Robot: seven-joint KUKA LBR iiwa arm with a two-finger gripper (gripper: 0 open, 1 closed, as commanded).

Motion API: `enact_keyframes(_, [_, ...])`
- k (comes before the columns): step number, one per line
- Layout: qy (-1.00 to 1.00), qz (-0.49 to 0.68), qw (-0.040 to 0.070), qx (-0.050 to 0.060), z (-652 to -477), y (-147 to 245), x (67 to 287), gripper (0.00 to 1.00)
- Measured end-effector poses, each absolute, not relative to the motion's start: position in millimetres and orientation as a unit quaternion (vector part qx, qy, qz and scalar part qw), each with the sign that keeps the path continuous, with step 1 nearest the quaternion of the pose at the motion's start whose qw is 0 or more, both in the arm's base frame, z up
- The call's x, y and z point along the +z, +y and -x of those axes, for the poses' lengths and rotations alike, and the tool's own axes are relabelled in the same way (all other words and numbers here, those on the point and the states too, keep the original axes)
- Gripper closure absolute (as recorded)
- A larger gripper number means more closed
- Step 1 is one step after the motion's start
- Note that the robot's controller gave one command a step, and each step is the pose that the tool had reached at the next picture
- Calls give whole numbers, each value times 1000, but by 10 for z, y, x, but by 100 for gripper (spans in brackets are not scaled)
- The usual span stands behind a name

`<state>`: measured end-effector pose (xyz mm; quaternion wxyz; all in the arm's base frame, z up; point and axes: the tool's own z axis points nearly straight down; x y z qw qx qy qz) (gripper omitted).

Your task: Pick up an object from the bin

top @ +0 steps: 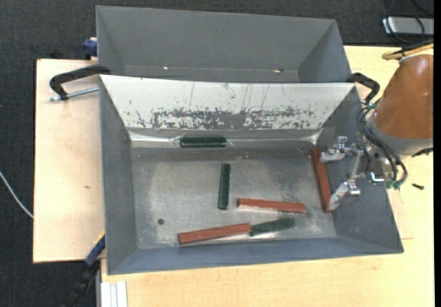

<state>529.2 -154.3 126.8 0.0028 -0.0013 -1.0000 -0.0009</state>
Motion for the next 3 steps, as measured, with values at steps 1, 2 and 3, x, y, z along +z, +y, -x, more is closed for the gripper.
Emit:
enact_keyframes(1, [-1000, 0, 0, 0, -5308, -1537, 1308, 0])
enact_keyframes(2, [-989, -147, 0, 1, -5015, -1126, 738, 100])
enact_keyframes(3, [-989, -147, -3, 0, -5019, -1110, 715, 0])
